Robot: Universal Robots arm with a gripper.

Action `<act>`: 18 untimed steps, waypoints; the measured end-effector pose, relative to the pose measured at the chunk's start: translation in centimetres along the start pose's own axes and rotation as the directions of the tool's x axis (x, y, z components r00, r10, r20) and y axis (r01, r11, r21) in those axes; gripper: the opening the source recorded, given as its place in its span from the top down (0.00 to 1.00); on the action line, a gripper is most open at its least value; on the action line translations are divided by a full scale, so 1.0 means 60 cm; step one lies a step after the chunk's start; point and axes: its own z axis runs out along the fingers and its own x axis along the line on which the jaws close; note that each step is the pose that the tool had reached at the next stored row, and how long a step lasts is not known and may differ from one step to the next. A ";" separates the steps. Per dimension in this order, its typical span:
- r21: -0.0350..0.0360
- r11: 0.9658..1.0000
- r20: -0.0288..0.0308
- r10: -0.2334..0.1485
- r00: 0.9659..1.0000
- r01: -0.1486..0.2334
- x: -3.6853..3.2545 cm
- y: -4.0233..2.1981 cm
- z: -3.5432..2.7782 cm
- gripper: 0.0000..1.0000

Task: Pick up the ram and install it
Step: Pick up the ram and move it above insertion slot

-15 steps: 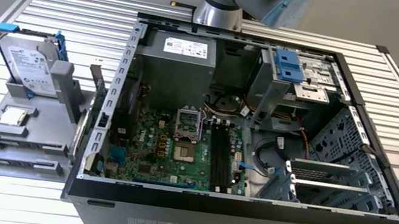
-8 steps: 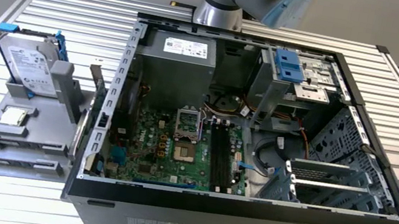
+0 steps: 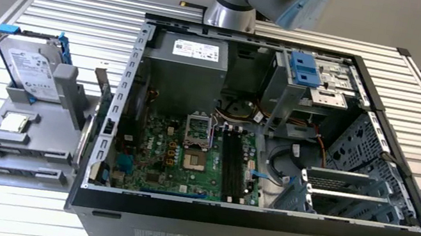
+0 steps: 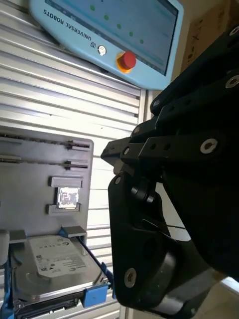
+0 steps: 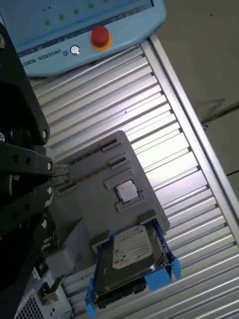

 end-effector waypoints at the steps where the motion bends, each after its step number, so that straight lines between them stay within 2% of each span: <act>1: 0.000 1.000 -0.001 -0.018 1.000 0.018 0.000 0.000 0.000 1.00; 6: -0.002 0.996 -0.004 -0.092 0.996 0.092 0.000 0.000 0.000 1.00; 14: -0.002 0.994 -0.005 -0.110 0.994 0.110 0.000 0.000 0.000 1.00; 16: -0.001 0.991 -0.006 -0.137 0.990 0.137 0.000 0.000 0.000 1.00; 18: 0.004 0.985 -0.006 -0.173 0.985 0.173 0.000 0.000 0.001 1.00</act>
